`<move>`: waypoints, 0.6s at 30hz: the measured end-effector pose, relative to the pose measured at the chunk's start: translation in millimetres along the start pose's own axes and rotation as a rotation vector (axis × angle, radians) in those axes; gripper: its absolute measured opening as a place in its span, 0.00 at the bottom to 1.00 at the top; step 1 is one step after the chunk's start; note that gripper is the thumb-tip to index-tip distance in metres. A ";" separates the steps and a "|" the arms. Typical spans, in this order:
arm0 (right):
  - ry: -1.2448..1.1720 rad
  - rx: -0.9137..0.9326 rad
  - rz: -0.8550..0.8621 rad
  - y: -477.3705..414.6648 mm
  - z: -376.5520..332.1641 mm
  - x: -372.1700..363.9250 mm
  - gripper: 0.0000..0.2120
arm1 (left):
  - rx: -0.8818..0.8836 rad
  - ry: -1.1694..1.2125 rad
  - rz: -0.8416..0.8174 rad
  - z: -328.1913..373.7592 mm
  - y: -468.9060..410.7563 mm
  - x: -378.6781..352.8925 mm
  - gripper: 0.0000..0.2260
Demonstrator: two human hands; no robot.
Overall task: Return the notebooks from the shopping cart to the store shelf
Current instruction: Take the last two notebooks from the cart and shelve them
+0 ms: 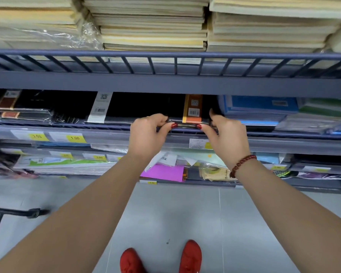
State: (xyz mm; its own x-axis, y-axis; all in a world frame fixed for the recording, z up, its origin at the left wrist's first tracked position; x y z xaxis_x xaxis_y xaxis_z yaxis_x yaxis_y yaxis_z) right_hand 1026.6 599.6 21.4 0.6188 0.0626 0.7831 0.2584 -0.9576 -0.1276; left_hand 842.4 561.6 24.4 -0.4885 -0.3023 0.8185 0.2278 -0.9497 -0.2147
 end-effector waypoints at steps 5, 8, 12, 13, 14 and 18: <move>0.056 -0.004 -0.089 5.0 -9.5 -0.4 0.21 | -0.067 -0.091 -0.142 0.0 -5.0 2.8 0.14; 0.056 0.029 -0.121 13.6 -21.3 9.4 0.25 | -0.114 -0.236 -0.161 0.6 -2.1 20.2 0.18; 0.250 0.139 -0.095 26.3 -44.4 27.1 0.25 | -0.187 -0.417 -0.140 -6.1 12.8 62.7 0.19; 0.289 0.156 -0.116 27.6 -51.8 29.1 0.26 | -0.189 -0.461 -0.159 -10.1 16.7 74.5 0.20; 0.318 0.176 -0.140 28.2 -60.5 30.1 0.27 | -0.182 -0.502 -0.180 -15.4 20.1 86.4 0.21; 0.369 0.223 -0.222 29.1 -104.2 27.0 0.30 | -0.119 -0.603 -0.207 -38.3 34.8 139.2 0.23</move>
State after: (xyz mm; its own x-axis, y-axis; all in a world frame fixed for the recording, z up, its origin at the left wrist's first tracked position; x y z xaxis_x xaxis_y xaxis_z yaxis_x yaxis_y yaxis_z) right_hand 973.5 544.1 102.2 0.2369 0.1167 0.9645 0.5319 -0.8463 -0.0282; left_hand 750.1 483.3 110.5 0.0547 -0.0454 0.9975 0.0680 -0.9965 -0.0491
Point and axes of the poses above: each hand's wrist, its own y-axis away from the middle knuckle, its own x-axis out of the back of the hand, z = x × y, the point moved 6 cm from there along -y, towards the middle knuckle, and after that the axes turned 9 degrees about -y, right-handed, at the moved point
